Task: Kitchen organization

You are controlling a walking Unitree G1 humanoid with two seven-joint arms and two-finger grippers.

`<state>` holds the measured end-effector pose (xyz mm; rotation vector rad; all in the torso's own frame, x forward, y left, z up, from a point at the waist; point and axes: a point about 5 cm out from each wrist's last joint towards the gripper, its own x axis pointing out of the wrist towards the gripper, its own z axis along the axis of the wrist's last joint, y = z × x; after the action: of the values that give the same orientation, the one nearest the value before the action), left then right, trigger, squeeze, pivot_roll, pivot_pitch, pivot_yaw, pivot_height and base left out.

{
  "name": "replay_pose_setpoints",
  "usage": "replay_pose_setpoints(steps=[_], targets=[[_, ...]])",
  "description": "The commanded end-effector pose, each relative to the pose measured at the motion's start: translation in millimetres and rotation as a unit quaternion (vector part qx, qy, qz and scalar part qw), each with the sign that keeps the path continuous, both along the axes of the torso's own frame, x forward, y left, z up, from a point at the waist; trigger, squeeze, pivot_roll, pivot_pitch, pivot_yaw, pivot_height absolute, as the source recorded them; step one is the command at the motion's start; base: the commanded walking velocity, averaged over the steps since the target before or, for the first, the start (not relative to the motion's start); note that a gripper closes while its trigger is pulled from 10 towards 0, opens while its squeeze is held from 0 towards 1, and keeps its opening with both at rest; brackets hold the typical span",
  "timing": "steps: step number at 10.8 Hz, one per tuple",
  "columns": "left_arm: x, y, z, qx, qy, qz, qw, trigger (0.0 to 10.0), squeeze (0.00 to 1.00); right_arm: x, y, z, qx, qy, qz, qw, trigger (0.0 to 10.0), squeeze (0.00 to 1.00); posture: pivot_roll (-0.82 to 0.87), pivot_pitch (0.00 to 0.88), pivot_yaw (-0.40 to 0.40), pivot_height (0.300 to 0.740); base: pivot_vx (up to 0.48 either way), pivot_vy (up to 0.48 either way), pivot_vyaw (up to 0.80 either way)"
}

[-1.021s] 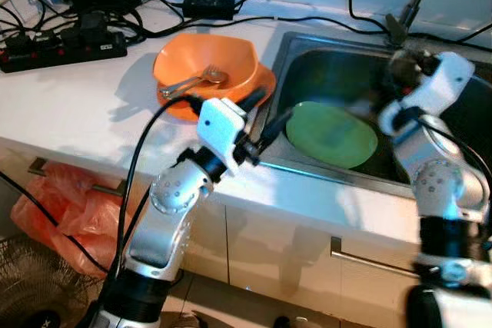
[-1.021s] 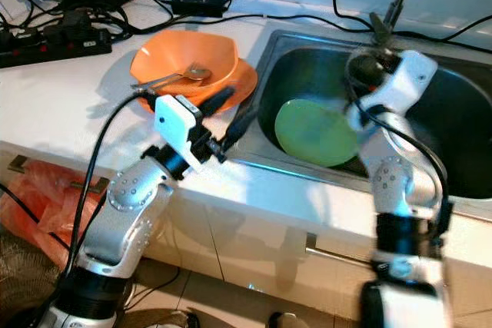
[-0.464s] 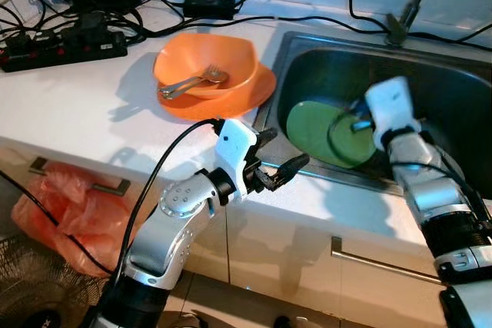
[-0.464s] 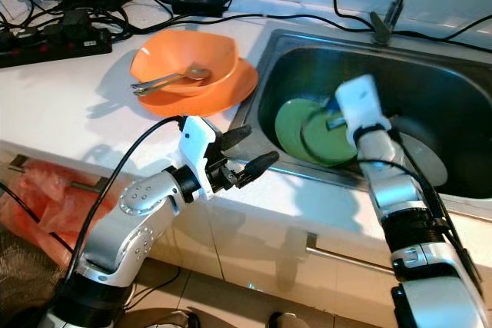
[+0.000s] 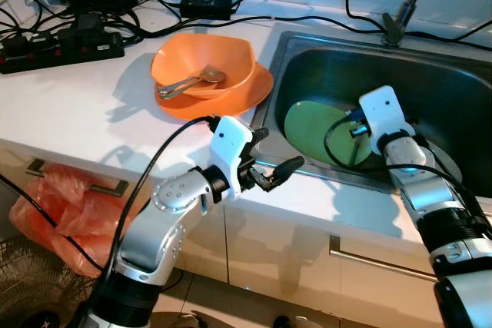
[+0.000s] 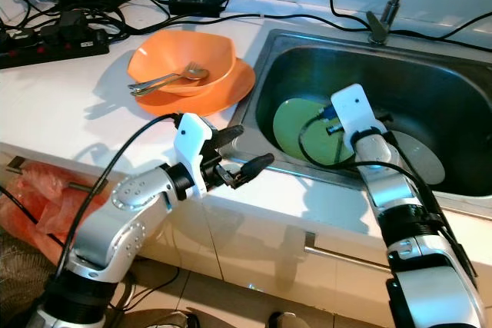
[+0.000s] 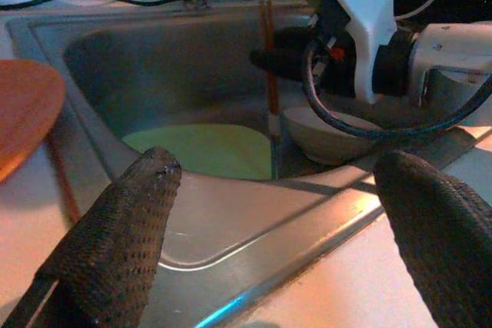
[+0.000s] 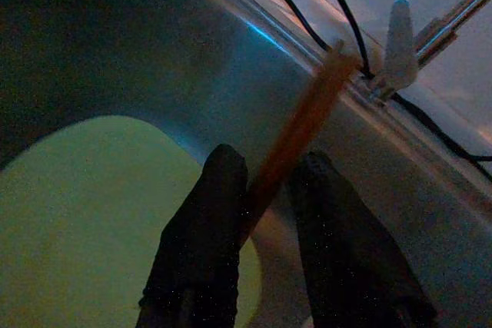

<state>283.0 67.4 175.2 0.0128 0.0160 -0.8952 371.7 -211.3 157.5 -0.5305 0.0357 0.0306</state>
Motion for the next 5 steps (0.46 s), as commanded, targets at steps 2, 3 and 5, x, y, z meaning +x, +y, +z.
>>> replay_pose_setpoints(steps=[2,3,5], targets=[[3.4,6.9,15.5,0.012,-0.037,0.016,0.999,10.0,1.00,2.2,4.4,8.9,0.025,-0.018,0.024,0.999,10.0,1.00,0.06,0.104,0.010,0.740,0.000,0.000,0.00],[7.5,11.2,24.6,0.022,-0.069,0.038,0.997,10.0,1.00,2.5,6.4,13.3,0.030,-0.028,0.032,0.999,10.0,1.00,0.06,0.101,0.011,0.740,0.000,0.000,0.00],[13.8,18.8,43.8,0.022,-0.126,0.078,0.989,10.0,1.00,3.1,6.8,28.5,0.083,-0.066,0.027,0.994,10.0,1.00,0.07,0.101,0.010,0.740,0.000,0.000,0.00]])
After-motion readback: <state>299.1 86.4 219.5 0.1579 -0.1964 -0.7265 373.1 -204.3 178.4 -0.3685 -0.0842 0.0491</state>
